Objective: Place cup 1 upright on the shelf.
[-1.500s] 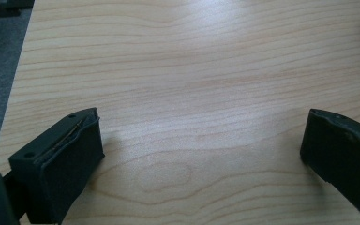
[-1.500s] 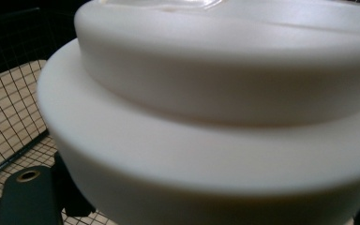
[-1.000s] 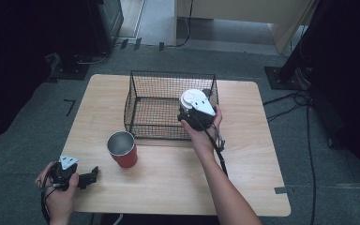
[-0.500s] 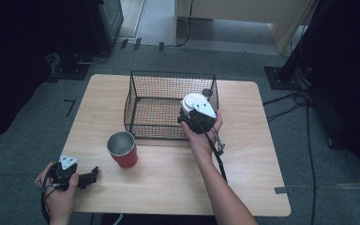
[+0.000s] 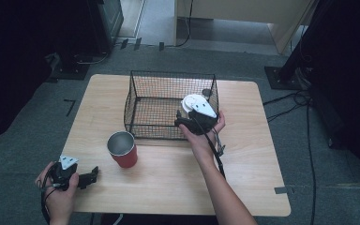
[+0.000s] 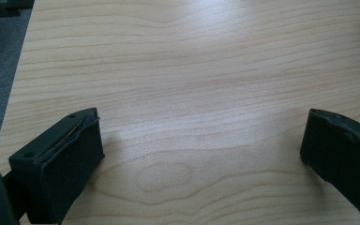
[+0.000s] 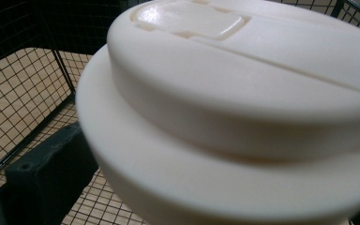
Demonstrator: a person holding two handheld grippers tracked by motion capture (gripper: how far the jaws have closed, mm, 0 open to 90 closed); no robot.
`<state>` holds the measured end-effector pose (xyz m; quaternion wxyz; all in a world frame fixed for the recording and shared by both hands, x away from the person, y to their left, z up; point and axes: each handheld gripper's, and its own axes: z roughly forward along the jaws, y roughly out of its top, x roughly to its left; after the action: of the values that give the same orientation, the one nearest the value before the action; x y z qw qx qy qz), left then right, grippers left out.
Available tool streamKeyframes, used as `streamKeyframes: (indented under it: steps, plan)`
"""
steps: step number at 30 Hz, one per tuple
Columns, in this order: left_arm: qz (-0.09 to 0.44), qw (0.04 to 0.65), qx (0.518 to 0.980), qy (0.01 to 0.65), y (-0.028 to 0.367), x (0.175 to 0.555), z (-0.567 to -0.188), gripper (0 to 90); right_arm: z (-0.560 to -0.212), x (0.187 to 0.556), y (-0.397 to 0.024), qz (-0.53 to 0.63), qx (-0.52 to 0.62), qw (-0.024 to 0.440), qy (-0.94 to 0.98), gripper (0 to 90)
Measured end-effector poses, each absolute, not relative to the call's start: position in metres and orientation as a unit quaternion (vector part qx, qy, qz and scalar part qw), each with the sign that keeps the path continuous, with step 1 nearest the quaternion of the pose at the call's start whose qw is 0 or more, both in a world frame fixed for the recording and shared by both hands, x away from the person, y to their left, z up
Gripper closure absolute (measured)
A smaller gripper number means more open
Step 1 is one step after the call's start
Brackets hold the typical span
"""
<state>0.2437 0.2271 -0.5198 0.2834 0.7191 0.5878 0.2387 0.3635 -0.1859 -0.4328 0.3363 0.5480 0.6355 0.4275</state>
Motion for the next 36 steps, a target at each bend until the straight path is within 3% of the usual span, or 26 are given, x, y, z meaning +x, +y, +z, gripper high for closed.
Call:
streamKeyframes:
  steps: [26, 36]
  plan:
    - [0.239, 0.283, 0.719, 0.588, 0.227, 0.244, -0.52, 0.1, -0.425, 0.305, -0.209, 0.462, 0.534, 0.328, 0.628, 0.0]
    - [0.239, 0.284, 0.718, 0.589, 0.227, 0.244, -0.52, 0.1, -0.423, 0.278, -0.198, 0.494, 0.496, 0.316, 0.64, 0.0]
